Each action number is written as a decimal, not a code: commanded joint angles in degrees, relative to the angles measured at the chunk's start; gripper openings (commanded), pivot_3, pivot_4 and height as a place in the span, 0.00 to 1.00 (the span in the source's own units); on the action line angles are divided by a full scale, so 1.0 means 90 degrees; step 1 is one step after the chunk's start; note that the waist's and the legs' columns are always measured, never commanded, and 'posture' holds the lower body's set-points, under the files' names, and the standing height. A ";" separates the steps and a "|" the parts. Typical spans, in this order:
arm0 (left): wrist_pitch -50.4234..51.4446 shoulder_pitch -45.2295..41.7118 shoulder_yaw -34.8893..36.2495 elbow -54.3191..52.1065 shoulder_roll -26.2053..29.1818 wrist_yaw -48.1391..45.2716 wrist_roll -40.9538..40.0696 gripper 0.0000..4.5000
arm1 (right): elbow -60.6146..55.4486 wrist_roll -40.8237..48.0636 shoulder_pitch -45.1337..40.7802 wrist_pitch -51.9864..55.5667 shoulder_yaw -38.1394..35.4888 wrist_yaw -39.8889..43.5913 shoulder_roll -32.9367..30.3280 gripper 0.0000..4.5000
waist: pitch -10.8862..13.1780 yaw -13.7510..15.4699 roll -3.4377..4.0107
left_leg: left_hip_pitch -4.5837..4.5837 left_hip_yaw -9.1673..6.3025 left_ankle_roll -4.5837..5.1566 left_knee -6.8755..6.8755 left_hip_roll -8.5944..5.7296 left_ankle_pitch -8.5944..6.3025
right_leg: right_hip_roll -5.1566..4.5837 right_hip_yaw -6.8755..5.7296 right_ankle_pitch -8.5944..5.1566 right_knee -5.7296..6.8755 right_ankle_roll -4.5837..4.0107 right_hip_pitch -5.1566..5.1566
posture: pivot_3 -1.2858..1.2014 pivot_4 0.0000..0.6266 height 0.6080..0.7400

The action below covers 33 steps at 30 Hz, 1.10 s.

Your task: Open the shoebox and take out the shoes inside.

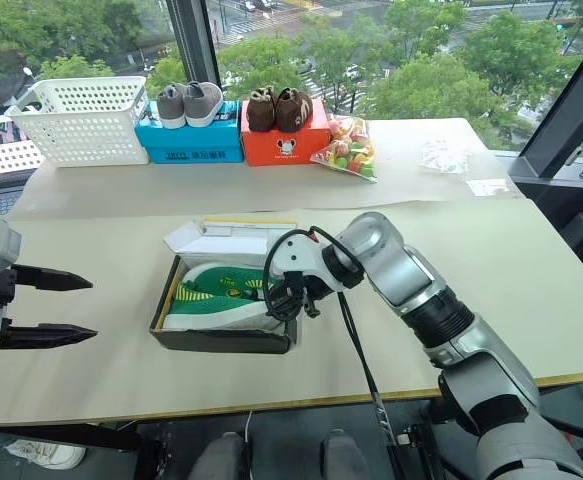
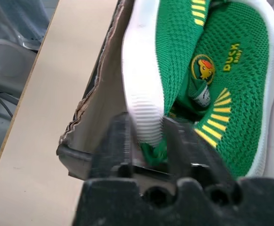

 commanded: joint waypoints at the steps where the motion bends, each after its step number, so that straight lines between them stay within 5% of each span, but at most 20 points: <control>1: -0.0065 -0.0074 0.0163 -0.0044 0.0005 0.0039 0.0012 1.00 | -0.0024 -0.0114 -0.0104 -0.0071 -0.0076 -0.0068 0.0015 0.04 | 0.0000 0.0007 0.0000 | 0.0000 0.0000 0.0000 0.0000 0.0000 0.0000 | 0.0000 0.0000 0.0000 0.0000 0.0000 0.0000 | 0.52 0.24 1.00; 13: -0.0117 -0.0158 0.0042 -0.0028 -0.0032 0.0118 -0.0011 1.00 | 0.0120 0.0463 -0.0351 -0.0795 -0.1011 -0.0624 0.0737 0.04 | 0.0001 -0.0006 -0.0002 | -0.0003 0.0000 0.0000 -0.0004 0.0000 0.0000 | 0.0000 0.0000 -0.0002 0.0000 -0.0002 -0.0002 | 0.52 0.24 1.00; 33: -0.0120 -0.0163 0.0056 -0.0060 -0.0072 0.0182 -0.0006 1.00 | 0.1816 -0.1795 -0.0792 -0.4671 -0.0390 -0.1574 0.0481 0.04 | 0.0005 -0.0002 -0.0008 | -0.0008 -0.0001 -0.0002 -0.0010 0.0000 -0.0001 | 0.0001 -0.0001 -0.0005 0.0001 -0.0005 -0.0007 | 0.52 0.24 1.00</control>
